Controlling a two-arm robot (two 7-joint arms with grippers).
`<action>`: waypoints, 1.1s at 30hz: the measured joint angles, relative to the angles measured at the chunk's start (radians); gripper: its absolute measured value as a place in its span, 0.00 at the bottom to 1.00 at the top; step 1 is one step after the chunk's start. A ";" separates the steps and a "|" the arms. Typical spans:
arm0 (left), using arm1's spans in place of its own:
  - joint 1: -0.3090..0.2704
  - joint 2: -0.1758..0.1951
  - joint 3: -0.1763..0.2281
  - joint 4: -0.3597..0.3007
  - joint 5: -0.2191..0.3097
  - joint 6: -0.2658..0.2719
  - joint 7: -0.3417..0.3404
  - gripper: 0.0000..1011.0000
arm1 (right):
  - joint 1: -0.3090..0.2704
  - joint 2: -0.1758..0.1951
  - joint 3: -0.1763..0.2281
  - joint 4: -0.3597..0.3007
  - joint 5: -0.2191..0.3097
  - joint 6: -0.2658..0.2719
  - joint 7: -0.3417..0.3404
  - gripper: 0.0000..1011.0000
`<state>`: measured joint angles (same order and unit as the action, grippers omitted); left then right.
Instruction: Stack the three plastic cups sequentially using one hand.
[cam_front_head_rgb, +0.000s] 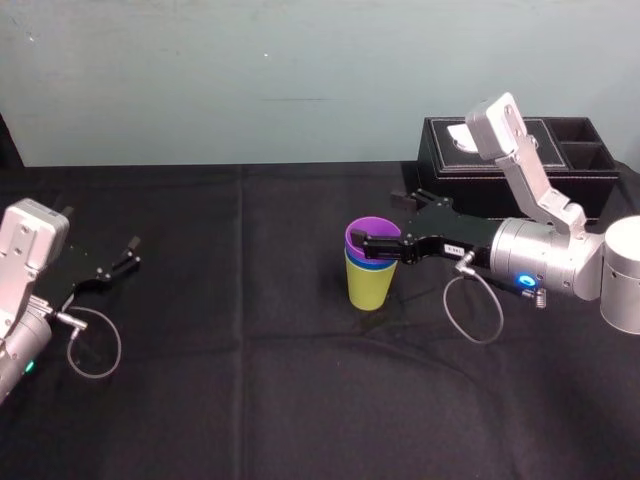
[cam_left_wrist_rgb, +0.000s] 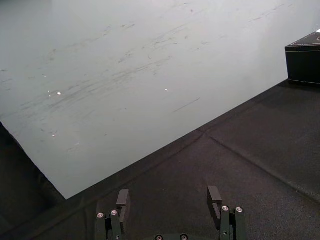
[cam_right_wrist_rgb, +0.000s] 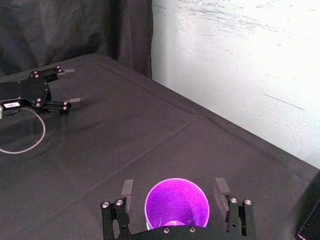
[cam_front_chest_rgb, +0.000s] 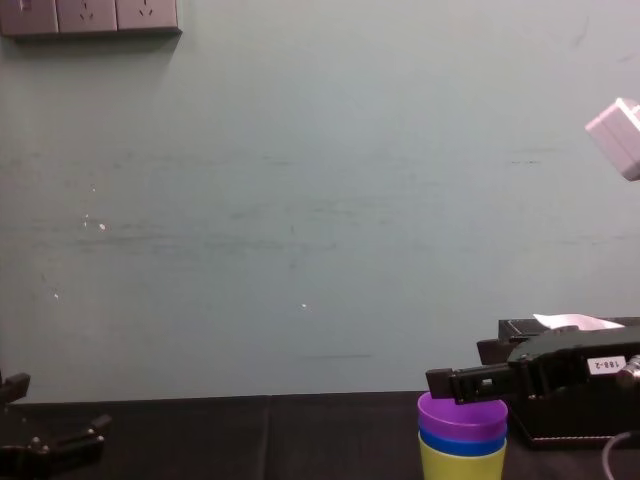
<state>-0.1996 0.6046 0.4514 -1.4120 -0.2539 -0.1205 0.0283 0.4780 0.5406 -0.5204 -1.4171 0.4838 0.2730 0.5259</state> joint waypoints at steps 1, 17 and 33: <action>0.000 0.000 0.000 0.000 0.000 0.000 0.000 1.00 | 0.000 0.000 0.000 0.000 0.000 0.000 0.000 0.99; 0.000 0.000 0.000 0.000 0.000 0.000 0.000 1.00 | -0.077 0.028 0.062 -0.056 -0.012 -0.074 -0.052 0.99; 0.000 0.000 0.000 0.000 0.000 0.000 0.000 1.00 | -0.194 0.095 0.170 -0.057 -0.060 -0.155 -0.094 0.99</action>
<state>-0.1996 0.6047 0.4514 -1.4120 -0.2539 -0.1206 0.0283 0.2837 0.6354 -0.3503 -1.4742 0.4242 0.1178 0.4323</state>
